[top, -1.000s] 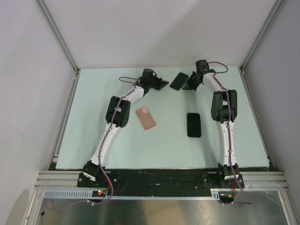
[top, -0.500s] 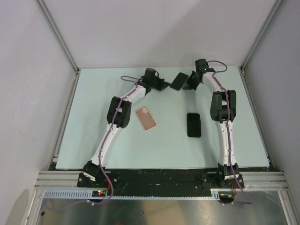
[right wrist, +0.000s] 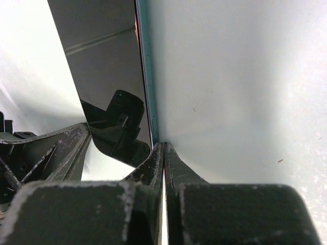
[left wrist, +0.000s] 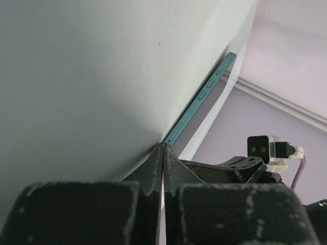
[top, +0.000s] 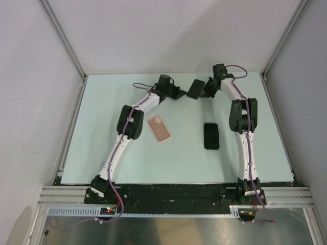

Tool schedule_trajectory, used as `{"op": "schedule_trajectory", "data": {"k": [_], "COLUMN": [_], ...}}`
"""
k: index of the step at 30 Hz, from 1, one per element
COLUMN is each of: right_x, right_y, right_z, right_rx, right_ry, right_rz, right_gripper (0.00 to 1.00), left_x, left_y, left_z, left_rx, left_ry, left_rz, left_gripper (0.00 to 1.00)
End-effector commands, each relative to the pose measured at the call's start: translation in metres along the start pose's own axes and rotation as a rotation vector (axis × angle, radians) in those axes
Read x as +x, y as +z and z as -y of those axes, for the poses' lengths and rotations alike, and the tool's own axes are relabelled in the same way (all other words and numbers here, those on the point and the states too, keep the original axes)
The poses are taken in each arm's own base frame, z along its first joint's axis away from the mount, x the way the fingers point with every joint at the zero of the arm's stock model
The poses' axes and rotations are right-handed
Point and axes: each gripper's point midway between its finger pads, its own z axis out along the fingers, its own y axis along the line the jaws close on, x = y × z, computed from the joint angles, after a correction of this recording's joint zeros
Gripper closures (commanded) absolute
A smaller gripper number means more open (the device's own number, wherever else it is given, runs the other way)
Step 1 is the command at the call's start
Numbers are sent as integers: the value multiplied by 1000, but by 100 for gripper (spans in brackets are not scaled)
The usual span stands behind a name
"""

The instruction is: Put the phone into the phone case

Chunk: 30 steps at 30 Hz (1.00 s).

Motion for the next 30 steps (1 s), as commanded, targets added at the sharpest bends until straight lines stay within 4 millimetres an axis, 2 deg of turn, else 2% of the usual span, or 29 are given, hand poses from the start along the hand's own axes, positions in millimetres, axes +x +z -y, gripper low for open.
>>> {"op": "schedule_trajectory", "data": {"k": [1,4,14,18,21,24,27,30], "right_x": [27,33,60,70,65,55,46,37], "right_y": [9,7,-6,-16,-27,-36,-40,-38], "right_z": [14,17,28,43,45,37,33,32], "right_rx": [54,60,84,107,117,122,119,99], "right_ry": [-32,-37,-56,-33,-40,-53,-48,-7], "right_rz": [-58,-64,-82,-78,-37,-2,22,25], "right_gripper": [100,100,100,100,100,100,100,100], "left_x": [50,62,95,103,99,88,68,46], "left_y": [-11,-16,-32,-45,-65,-80,-89,-88], "left_z": [-9,-18,-30,-37,-30,-18,-1,10], "left_rx": [-70,-97,-137,-162,-161,-141,-109,-85], "left_ry": [48,66,134,155,189,222,249,221], "left_rz": [-109,-129,-177,-186,-164,-138,-96,-67], "left_gripper": [100,100,100,100,100,100,100,100]}}
